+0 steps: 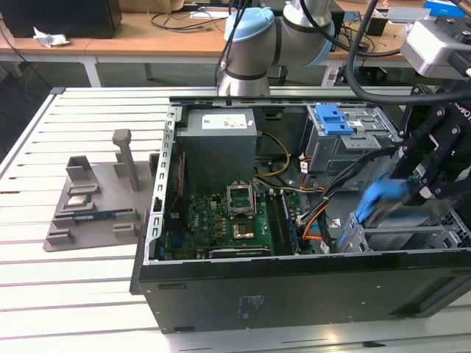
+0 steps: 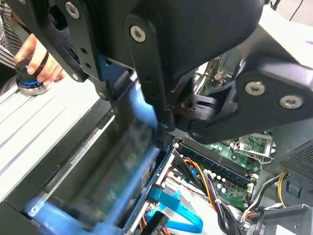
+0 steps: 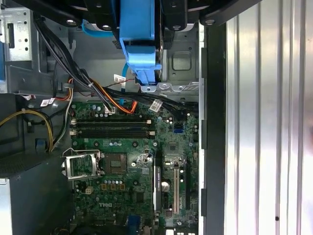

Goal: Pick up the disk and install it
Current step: 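Insert the disk into the insertion slot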

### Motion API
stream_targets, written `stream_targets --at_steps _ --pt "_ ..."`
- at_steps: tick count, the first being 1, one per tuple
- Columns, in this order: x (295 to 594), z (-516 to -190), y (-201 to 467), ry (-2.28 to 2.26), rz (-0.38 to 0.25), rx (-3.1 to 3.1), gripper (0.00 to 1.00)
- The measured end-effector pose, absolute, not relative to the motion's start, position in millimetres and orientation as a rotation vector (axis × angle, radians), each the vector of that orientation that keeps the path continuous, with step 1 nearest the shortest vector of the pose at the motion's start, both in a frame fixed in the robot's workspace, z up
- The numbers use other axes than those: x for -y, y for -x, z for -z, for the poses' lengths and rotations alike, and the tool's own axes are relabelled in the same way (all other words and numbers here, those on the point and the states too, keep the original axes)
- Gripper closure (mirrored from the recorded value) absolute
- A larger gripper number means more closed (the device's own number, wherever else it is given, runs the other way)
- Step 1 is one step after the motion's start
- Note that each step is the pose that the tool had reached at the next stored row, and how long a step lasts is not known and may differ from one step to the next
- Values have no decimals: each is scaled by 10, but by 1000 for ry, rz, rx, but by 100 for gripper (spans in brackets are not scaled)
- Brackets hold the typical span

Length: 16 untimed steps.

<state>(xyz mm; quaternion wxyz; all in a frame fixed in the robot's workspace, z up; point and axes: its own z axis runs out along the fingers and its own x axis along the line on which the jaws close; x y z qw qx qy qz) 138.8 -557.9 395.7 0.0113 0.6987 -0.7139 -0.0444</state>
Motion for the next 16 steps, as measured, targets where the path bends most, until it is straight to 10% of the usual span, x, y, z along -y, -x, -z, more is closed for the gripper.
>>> stream_targets --at_steps 7,12,16 --pt "5579 -3952 -1388 -2179 139 2227 56" --pt "5579 -3947 -1388 -2179 139 2227 89" --pt "5579 -3945 -1388 -2180 139 2227 89"
